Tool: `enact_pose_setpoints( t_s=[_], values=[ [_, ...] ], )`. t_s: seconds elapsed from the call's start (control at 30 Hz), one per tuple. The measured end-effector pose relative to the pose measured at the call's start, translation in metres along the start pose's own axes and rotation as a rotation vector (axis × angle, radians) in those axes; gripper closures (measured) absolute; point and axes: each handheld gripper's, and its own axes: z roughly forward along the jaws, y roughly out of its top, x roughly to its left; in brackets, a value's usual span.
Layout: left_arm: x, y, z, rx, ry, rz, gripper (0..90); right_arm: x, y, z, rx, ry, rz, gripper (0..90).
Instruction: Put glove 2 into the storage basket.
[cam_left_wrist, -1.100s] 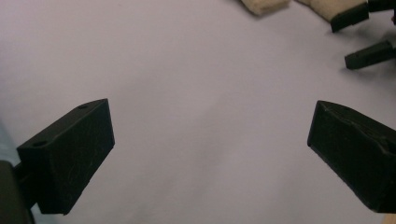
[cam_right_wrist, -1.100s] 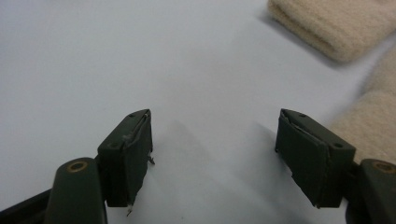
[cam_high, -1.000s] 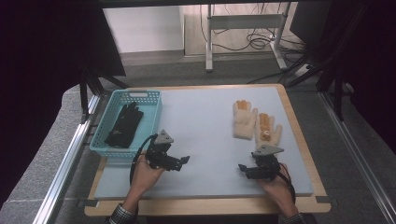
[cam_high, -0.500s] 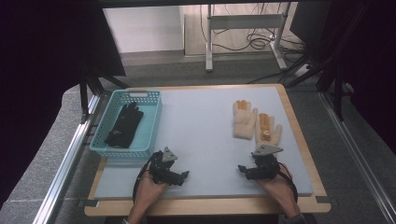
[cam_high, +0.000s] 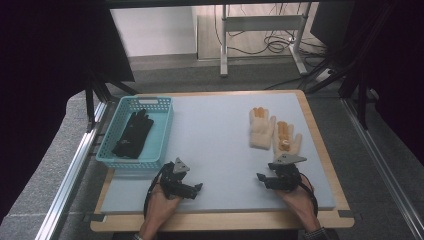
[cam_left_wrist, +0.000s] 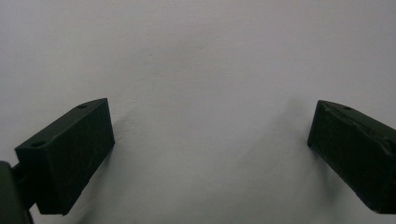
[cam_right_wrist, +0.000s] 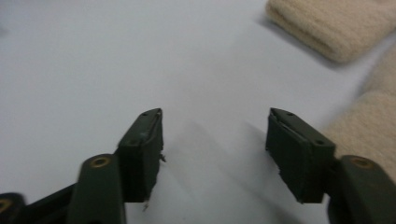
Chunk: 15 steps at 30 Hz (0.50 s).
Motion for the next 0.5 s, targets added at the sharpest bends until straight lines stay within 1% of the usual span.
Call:
enact_pose_setpoints(
  t_s=[0.1,0.17,0.27,0.4,0.5],
  values=[
    [0.0,0.0,0.0,-0.002,0.001,-0.001,0.8,0.001,0.004,-0.003,-0.01,0.002,-0.007,47.8],
    [0.0,0.0,0.0,-0.001,0.001,-0.001,0.9,0.001,0.008,-0.004,-0.005,-0.004,-0.022,52.6],
    [0.0,0.0,0.0,-0.001,0.001,-0.001,0.9,-0.004,0.016,-0.005,-0.002,-0.01,-0.013,58.6],
    [0.0,0.0,0.0,-0.001,0.002,-0.001,1.0,-0.014,0.028,-0.008,-0.02,0.002,0.002,63.3],
    [0.0,0.0,0.0,-0.001,0.002,-0.001,0.9,-0.023,0.039,-0.007,-0.019,-0.004,0.002,63.1]
  ],
)
